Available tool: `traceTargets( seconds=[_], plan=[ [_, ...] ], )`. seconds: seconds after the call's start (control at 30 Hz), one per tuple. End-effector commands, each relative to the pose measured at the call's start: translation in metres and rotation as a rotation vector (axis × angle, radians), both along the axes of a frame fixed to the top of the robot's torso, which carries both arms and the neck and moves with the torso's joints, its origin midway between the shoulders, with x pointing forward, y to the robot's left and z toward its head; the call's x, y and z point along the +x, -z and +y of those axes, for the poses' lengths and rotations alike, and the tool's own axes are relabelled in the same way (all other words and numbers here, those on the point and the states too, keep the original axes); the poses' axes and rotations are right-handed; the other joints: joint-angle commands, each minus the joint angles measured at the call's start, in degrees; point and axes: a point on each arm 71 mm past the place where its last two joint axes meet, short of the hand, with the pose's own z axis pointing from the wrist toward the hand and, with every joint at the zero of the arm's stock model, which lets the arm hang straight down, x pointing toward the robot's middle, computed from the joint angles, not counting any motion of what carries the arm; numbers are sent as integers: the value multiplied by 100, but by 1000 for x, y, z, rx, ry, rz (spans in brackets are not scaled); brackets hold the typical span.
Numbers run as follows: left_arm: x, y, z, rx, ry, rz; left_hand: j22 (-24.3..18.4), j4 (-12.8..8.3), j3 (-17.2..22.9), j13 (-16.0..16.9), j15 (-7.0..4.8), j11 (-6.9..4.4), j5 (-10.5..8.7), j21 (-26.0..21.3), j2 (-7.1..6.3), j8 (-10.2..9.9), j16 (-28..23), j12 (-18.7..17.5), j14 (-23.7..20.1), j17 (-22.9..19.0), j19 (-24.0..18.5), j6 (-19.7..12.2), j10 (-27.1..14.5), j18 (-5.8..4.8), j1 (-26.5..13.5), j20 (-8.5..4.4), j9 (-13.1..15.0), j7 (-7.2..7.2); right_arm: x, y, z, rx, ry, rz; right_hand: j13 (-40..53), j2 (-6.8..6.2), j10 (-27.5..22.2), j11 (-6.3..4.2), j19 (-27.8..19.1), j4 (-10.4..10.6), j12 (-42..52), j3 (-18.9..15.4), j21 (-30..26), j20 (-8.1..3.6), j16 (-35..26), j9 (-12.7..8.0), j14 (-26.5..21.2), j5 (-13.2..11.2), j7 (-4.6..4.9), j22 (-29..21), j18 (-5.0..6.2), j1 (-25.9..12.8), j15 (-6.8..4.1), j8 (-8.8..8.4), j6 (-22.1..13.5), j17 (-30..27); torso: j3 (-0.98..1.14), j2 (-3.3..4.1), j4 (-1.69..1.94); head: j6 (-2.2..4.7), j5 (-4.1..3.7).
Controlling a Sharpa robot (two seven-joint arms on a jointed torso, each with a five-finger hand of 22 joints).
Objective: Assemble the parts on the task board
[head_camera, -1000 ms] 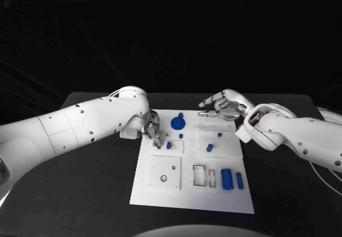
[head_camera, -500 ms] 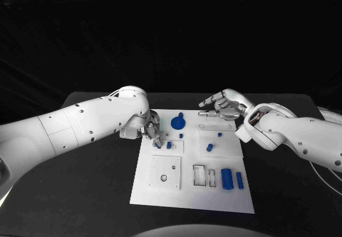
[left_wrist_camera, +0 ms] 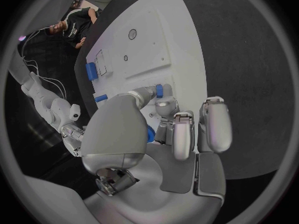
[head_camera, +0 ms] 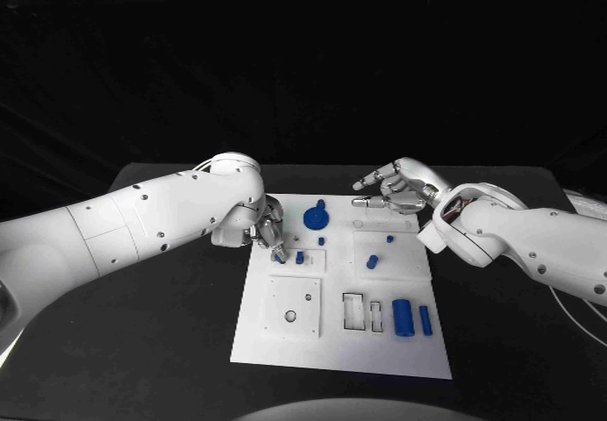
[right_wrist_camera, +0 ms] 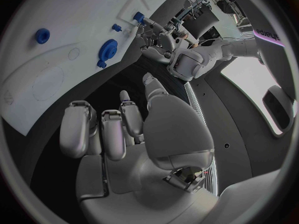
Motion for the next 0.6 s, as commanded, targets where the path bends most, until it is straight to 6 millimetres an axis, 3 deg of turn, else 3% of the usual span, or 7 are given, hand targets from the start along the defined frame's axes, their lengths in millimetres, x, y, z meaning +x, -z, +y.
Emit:
traceTargets(
  seconds=[0.03,0.6],
  plan=[
    [-3,5,3,43,1,32,730,-867,831,5,34,-7,21,20,47,25,17,36,602,1508,328,27,52,-87,-5,38,9,0,-1,1,2,-1,-19,4,388,56,-26,-1,-21,-6,-13,-35,-40,2,-22,10,382,22,-26,-3,41,18,24,15,-11,586,1,-1,0,0,-1],
    [-2,11,5,68,-53,66,645,-845,847,-82,34,1,35,-127,119,-9,17,-38,602,1508,290,26,18,-54,-120,36,7,6,-1,0,2,0,-20,4,383,53,-29,-1,-21,-17,-17,-38,-41,2,-24,9,382,30,-26,-4,41,32,23,14,-15,584,1,1,-2,-18,2]
  ],
)
